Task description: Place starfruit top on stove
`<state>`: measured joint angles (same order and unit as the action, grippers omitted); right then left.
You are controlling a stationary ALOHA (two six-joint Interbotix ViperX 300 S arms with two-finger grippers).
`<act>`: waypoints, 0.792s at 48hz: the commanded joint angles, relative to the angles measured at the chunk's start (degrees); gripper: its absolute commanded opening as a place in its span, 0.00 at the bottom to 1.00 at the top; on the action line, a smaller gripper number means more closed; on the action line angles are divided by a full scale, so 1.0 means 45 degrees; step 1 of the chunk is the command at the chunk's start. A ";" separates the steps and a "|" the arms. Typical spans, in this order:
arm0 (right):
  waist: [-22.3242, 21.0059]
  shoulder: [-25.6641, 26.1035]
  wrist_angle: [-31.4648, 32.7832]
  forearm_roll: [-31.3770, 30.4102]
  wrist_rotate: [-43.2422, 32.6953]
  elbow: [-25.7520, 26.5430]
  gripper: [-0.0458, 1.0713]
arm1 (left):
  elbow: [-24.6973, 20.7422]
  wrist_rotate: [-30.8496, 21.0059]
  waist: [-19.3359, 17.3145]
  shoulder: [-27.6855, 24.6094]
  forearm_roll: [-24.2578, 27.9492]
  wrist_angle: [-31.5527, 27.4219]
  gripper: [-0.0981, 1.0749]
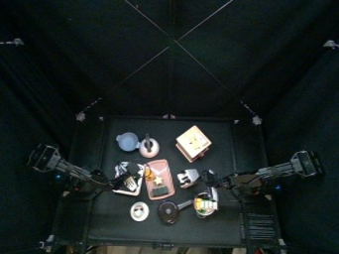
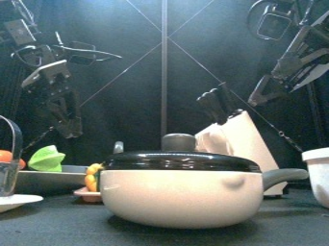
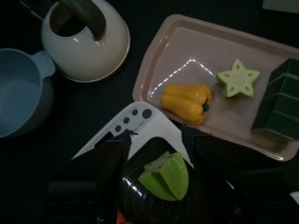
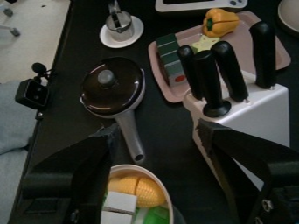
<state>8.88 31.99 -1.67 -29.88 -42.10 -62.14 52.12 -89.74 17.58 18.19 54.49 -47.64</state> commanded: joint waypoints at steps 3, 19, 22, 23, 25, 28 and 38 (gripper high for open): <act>-0.0020 0.0078 -0.0059 0.0020 -0.0020 0.0117 0.94 | -0.0293 -0.0449 0.0137 0.0449 0.0332 -0.0352 0.82; -0.0020 0.0078 -0.0059 0.0098 -0.0020 0.0117 0.94 | -0.0039 -0.1191 0.0977 0.0938 0.0801 -0.0566 0.82; -0.0020 0.0059 -0.0039 0.0117 -0.0020 0.0117 0.94 | 0.0020 -0.1211 0.0996 0.0996 0.0586 -0.0625 0.82; 0.0000 0.0078 -0.0059 0.0098 -0.0020 0.0137 0.94 | 0.0020 -0.1230 0.0996 0.1035 0.0488 -0.0645 0.82; -0.0020 0.0059 -0.0059 0.0098 -0.0020 0.0117 0.94 | 0.0020 -0.1230 0.1016 0.1074 0.0234 -0.0742 0.82; -0.0020 0.0059 -0.0059 0.0098 -0.0020 0.0117 0.94 | 0.0000 -0.1250 0.1016 0.1094 -0.0176 -0.0918 0.82; -0.0020 0.0059 -0.0039 0.0098 -0.0020 0.0117 0.94 | -0.0254 -0.1504 0.1016 0.0977 -0.1777 -0.1602 0.82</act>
<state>8.88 31.99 -1.67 -29.53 -42.10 -62.14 52.73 -95.80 21.97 22.59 49.04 -53.88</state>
